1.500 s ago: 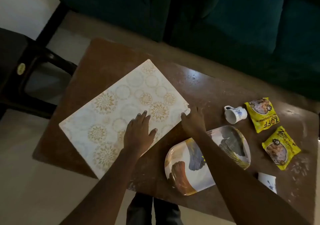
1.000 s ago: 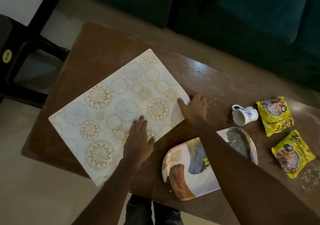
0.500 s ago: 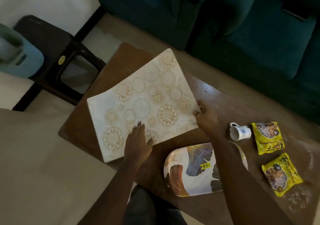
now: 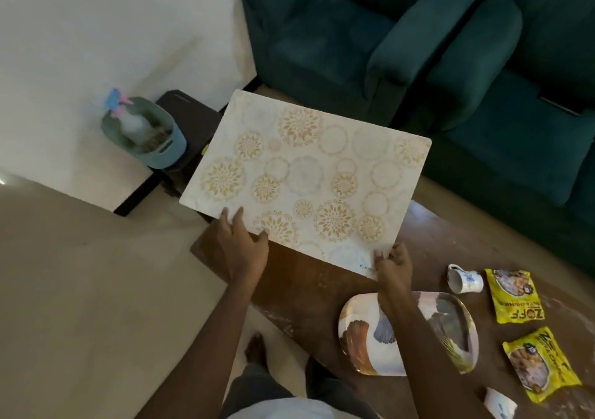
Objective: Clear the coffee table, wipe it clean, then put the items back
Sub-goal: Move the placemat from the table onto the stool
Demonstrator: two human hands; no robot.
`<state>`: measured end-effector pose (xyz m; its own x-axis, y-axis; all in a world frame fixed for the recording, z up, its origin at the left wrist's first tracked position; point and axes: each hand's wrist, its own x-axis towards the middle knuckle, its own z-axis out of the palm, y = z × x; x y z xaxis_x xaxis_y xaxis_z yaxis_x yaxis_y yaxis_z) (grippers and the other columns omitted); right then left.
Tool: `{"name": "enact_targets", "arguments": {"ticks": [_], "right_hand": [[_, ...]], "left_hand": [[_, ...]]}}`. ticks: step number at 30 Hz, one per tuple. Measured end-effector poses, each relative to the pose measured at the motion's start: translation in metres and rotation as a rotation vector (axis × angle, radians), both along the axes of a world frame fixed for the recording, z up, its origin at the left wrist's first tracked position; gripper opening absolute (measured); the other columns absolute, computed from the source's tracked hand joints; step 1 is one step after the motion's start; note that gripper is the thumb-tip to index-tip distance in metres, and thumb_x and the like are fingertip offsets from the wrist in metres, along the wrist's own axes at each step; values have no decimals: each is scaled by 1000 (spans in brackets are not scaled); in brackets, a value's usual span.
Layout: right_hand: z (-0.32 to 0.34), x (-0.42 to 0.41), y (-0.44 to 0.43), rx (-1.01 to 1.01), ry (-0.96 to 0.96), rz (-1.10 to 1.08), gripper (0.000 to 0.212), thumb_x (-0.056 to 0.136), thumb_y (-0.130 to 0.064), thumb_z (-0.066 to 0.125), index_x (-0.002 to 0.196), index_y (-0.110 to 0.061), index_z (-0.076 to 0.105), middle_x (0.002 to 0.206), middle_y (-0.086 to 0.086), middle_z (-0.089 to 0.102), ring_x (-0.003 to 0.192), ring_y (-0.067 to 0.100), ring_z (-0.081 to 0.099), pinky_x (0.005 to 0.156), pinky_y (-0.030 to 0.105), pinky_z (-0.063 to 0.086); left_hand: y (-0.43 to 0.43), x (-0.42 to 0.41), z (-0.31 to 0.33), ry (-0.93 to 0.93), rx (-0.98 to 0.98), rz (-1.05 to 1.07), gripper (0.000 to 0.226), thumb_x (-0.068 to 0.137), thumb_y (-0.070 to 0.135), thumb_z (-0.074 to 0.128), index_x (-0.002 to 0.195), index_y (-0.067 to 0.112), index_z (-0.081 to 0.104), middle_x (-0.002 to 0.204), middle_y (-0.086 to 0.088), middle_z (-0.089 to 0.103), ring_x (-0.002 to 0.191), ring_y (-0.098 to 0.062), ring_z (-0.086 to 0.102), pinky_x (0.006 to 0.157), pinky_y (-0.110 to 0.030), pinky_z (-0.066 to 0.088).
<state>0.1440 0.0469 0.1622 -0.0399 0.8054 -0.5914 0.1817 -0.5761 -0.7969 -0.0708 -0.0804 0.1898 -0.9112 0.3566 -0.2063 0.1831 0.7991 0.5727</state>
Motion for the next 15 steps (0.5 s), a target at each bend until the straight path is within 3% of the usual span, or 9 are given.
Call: {"name": "enact_targets", "arguments": {"ticks": [2, 4, 7, 10, 15], "right_hand": [[6, -17, -18, -10, 49, -2, 17, 99, 0, 55, 100, -17, 58, 106, 3, 69, 95, 22, 68, 80, 44, 59], [12, -37, -33, 5, 82, 4, 16, 98, 1, 55, 103, -14, 58, 107, 5, 70, 94, 21, 69, 75, 40, 59], [19, -69, -56, 26, 88, 24, 14, 98, 0, 56, 108, -10, 56, 106, 6, 69, 86, 16, 68, 59, 24, 56], [23, -113, -87, 31, 121, 83, 13, 98, 0, 57, 109, -7, 55, 107, 15, 68, 81, 18, 65, 50, 18, 51], [29, -177, -130, -34, 245, 105, 16, 97, 1, 56, 111, -7, 54, 114, 13, 68, 89, 20, 69, 58, 30, 57]], "left_hand": [[-12, -23, 4, 22, 73, 183, 86, 81, 23, 78, 150, 21, 27, 158, -7, 18, 139, -30, 32, 108, -50, 38], [-26, -53, 3, -88, 275, 347, 95, 75, 16, 82, 149, 25, 23, 151, -6, 31, 128, -30, 49, 101, -55, 46], [-42, -92, 13, -433, 683, 544, 68, 78, 1, 76, 135, 18, 44, 128, -6, 60, 111, -26, 63, 91, -56, 53], [-66, -136, 33, -634, 816, 517, 45, 88, -2, 66, 129, 13, 54, 115, -6, 68, 104, -26, 66, 88, -50, 54], [-108, -219, 50, -616, 793, 367, 44, 90, -3, 63, 130, 11, 53, 115, -9, 67, 101, -24, 68, 75, -41, 60]]}}
